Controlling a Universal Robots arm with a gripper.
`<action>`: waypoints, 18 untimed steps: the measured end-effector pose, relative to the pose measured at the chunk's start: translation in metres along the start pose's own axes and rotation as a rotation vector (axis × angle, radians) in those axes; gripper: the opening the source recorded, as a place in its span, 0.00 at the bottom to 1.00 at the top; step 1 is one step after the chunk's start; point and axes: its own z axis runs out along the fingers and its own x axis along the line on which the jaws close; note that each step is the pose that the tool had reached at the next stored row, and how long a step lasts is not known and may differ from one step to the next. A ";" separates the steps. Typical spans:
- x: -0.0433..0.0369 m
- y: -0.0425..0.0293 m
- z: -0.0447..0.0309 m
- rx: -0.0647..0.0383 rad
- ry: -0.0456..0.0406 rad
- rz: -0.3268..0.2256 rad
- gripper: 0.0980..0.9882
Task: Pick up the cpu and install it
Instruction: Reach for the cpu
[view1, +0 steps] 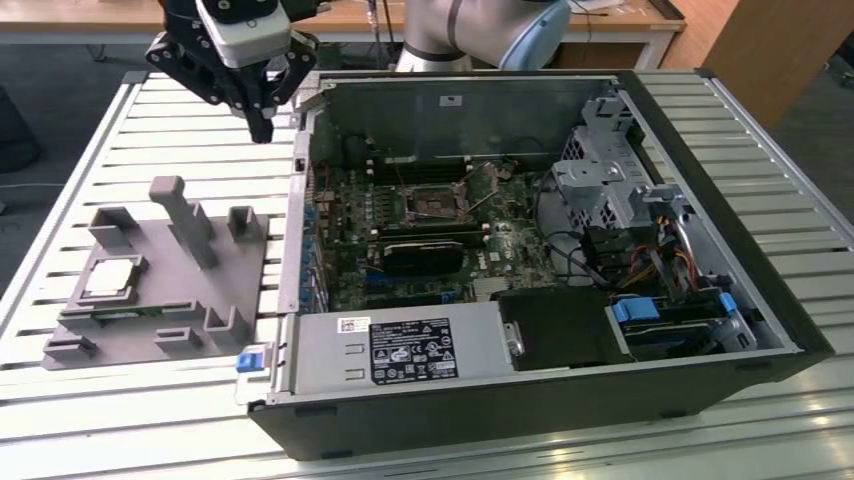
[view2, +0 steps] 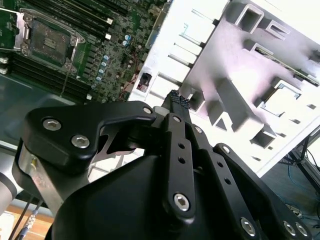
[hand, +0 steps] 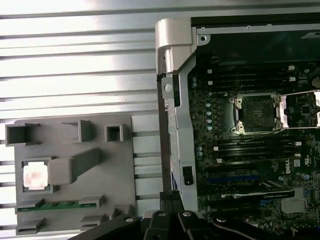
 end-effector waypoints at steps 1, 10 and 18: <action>0.0012 -0.0001 0.0001 0.000 0.0001 0.000 0.01; 0.0116 -0.0009 0.0009 0.000 0.0001 0.000 0.01; 0.0206 -0.0016 0.0016 0.000 0.0002 0.000 0.01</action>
